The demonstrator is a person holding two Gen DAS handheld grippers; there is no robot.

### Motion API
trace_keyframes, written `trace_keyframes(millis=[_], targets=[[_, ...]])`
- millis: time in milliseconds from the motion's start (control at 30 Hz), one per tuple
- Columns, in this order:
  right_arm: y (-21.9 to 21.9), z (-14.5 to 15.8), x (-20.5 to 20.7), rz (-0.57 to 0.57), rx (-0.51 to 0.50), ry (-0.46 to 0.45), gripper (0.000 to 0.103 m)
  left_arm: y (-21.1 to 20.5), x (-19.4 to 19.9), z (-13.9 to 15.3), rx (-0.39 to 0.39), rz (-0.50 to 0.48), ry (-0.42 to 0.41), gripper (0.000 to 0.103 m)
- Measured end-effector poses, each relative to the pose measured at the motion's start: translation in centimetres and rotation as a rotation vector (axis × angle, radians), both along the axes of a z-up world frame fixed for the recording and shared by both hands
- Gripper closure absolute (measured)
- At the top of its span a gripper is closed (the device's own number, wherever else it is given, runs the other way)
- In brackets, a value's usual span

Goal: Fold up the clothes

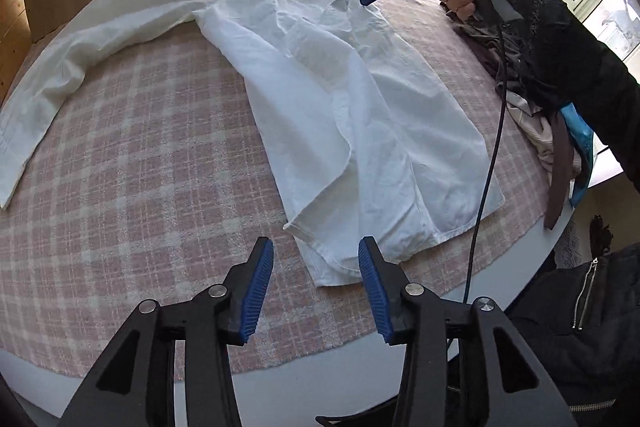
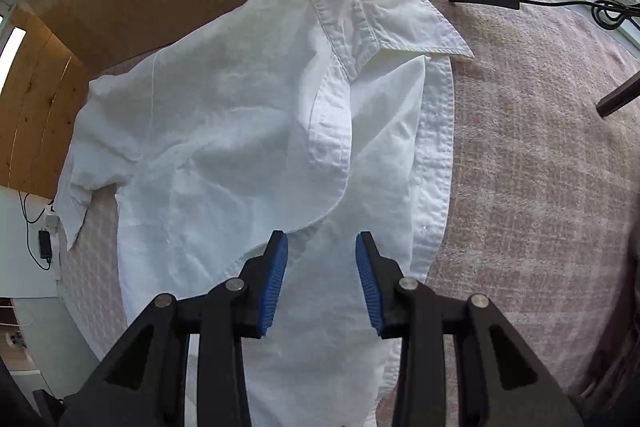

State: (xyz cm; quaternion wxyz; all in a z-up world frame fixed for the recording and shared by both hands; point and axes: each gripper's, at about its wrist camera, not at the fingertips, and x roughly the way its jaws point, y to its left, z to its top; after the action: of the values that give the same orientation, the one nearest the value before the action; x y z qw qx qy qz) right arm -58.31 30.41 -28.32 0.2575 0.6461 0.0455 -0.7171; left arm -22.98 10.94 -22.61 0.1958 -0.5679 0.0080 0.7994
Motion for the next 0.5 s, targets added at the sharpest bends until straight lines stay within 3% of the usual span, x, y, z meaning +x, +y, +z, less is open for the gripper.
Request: trace_keyframes(millis=[167, 267, 400, 500], targets=[[-1.3, -0.3, -1.1, 0.027, 0.044, -0.002, 0.068, 2.2, -1.9, -1.8, -0.009, -0.087, -0.029, 0.065], [-1.5, -0.1, -1.6, 0.038, 0.053, 0.002, 0.068, 3.6, -2.1, -2.4, -0.019, -0.134, -0.057, 0.103], [-1.4, 0.6, -2.8, 0.041, 0.068, 0.028, 0.068, 2.7, -1.1, 0.0, -0.024, -0.098, -0.017, 0.102], [-1.4, 0.7, -4.3, -0.028, 0.076, 0.026, 0.064, 0.7, -0.4, 2.5, -0.045, -0.032, 0.006, 0.102]])
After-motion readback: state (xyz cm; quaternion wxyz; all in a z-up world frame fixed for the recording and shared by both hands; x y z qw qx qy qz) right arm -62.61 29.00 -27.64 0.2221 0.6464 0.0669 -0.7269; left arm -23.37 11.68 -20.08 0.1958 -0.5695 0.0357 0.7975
